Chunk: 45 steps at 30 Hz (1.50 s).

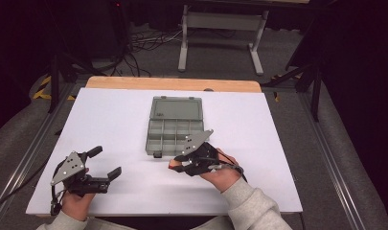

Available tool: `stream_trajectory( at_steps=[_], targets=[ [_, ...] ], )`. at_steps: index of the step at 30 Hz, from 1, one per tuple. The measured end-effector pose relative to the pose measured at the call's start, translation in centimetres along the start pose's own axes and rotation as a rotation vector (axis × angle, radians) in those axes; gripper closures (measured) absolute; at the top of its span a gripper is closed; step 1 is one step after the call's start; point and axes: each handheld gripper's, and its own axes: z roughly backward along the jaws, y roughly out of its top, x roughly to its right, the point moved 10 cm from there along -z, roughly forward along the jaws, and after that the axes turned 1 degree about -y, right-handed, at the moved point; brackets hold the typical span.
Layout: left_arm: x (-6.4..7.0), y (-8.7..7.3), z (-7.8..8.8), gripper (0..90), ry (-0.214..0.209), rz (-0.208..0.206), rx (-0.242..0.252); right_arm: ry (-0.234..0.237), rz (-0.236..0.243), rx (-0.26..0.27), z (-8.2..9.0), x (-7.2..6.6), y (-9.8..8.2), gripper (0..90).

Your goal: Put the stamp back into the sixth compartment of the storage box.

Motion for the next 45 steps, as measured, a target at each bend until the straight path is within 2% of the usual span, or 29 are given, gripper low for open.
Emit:
stream_trajectory(
  at_steps=[15, 20, 45],
  targets=[
    [0.0, 0.0, 0.0, 0.7, -0.001, -0.004, -0.002, -0.041, -0.024, 0.016, 0.8, 1.6, 1.4, 66.2],
    [0.0, 0.0, 0.0, 0.7, 0.0, 0.0, -0.002, -0.037, -0.028, 0.027, 0.9, 2.1, 2.0, 66.1],
    [-0.1, 0.0, 0.1, 0.7, 0.002, -0.006, -0.001, -0.071, -0.048, 0.019, 0.2, 4.9, 3.8, 66.1]
  ],
)
